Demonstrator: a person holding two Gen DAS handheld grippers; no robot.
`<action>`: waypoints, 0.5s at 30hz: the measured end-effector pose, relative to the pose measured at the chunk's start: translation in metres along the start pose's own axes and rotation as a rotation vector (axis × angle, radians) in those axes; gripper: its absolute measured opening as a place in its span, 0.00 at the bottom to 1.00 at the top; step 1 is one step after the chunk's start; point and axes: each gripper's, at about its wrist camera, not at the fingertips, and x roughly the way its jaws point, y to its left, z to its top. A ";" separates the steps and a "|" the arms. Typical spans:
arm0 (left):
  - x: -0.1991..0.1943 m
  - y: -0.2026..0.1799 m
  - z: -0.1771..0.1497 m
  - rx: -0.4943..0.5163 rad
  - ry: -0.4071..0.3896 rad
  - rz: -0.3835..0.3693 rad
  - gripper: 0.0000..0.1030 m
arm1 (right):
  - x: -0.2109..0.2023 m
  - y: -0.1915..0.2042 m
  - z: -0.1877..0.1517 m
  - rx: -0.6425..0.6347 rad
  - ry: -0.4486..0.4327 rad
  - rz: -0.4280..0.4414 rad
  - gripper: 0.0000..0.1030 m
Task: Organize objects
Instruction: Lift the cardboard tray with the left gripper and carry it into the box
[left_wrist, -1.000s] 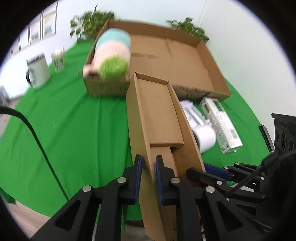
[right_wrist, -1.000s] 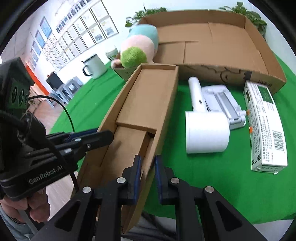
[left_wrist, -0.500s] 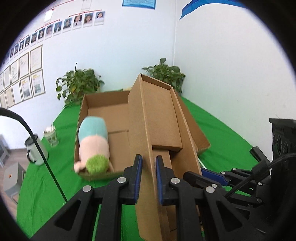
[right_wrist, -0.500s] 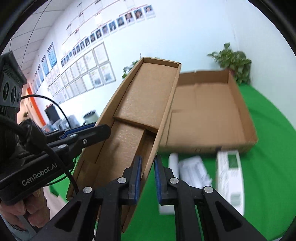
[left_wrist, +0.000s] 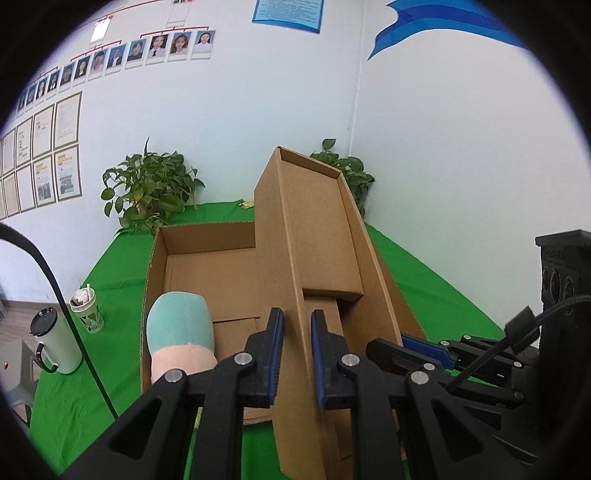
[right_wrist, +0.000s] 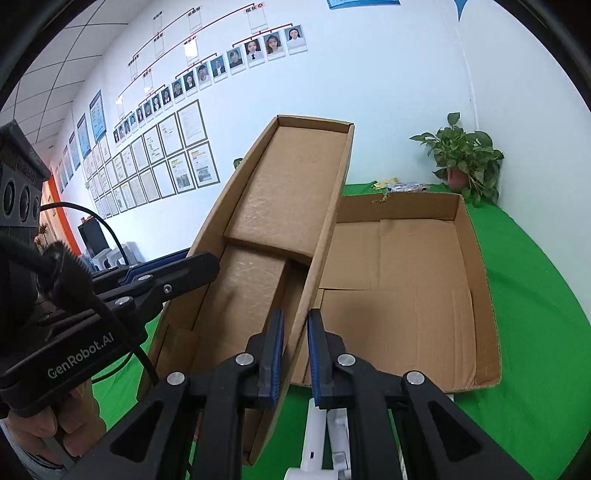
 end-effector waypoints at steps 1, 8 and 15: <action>0.006 0.004 0.001 -0.011 0.007 0.002 0.13 | 0.007 -0.001 0.004 -0.001 0.006 -0.001 0.10; 0.036 0.024 0.012 -0.045 0.025 0.021 0.13 | 0.068 -0.008 0.033 0.009 0.016 -0.022 0.08; 0.063 0.035 0.011 -0.032 0.065 0.056 0.13 | 0.134 -0.027 0.049 0.039 0.058 -0.001 0.08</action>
